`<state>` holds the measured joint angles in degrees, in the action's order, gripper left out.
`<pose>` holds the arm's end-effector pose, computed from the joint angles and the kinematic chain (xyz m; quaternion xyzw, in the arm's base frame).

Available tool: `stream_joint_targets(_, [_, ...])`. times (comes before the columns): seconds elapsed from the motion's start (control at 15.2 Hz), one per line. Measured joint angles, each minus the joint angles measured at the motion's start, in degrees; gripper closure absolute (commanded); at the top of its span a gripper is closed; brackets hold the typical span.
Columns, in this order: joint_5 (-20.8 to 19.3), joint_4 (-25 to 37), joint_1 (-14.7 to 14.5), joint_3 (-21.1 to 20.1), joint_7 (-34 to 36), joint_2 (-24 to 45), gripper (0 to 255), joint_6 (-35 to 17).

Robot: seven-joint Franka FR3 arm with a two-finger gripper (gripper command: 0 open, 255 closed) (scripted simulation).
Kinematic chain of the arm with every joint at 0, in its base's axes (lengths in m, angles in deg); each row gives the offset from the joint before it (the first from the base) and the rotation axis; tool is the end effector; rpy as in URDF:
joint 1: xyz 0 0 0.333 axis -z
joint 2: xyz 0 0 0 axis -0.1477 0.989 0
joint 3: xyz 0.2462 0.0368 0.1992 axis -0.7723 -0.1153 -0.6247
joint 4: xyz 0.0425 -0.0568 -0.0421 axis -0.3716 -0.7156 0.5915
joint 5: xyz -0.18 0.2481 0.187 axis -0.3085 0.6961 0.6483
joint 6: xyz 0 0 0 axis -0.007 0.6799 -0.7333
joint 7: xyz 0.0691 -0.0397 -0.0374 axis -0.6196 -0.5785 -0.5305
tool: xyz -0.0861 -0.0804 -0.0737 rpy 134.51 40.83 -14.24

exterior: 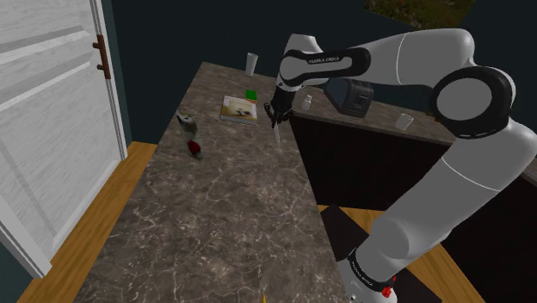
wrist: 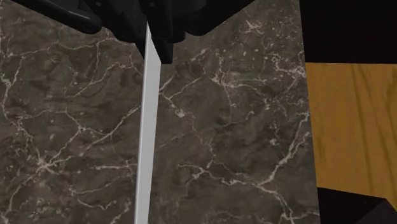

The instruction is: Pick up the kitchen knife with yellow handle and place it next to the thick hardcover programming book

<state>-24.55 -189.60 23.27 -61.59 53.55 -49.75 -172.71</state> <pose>0.5319 -0.0248 0.4363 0.9533 -0.3019 0.0099 0.0034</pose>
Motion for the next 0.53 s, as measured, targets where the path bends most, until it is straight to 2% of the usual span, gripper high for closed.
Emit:
stream_joint_targets(0.26, [-1.08, 7.6, 1.64, 1.61, -2.94, 5.95, 255, 1.74])
stream_joint_targets(0.53, [-1.5, 8.02, 2.0, 2.02, -3.52, 8.11, 255, 0.06])
